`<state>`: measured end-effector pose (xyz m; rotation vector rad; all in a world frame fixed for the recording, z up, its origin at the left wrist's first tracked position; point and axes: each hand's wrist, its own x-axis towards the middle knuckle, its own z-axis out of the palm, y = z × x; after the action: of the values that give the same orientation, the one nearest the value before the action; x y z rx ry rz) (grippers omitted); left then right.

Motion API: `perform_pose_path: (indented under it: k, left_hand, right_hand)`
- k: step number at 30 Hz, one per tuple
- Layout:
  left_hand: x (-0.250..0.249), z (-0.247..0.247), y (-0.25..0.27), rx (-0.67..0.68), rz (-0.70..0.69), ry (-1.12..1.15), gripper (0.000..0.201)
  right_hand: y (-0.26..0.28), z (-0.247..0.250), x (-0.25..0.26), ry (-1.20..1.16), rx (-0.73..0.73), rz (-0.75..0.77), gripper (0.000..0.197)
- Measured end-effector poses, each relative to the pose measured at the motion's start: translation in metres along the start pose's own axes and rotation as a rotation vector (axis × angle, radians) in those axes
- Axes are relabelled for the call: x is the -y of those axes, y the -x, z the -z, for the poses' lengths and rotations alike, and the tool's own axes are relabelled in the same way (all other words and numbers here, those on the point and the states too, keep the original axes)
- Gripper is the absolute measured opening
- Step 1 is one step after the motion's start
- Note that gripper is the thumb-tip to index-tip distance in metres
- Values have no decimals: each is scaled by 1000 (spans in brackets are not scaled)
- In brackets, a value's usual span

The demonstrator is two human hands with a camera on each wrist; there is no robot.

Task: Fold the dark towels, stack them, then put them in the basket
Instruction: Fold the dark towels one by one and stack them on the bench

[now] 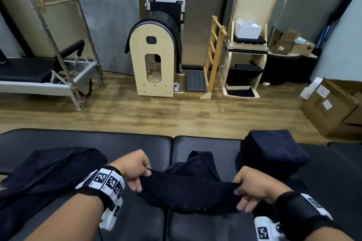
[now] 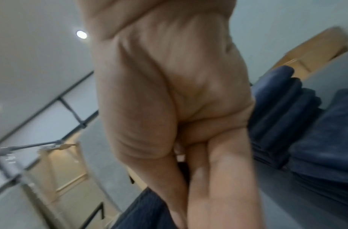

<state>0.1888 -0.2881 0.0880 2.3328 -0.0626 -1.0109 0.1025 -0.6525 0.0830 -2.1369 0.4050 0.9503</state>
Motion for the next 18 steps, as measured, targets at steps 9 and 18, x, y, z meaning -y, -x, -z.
perform_pose_path:
  k: [9, 18]
  left_hand:
    - [-119, 174, -9, -785, -425, -59, 12]
    - [-197, 272, 136, -1301, -919, -74, 16]
  right_hand:
    - [-48, 133, 167, -418, -887, 419, 26]
    - [120, 199, 263, -339, -1397, 867, 29]
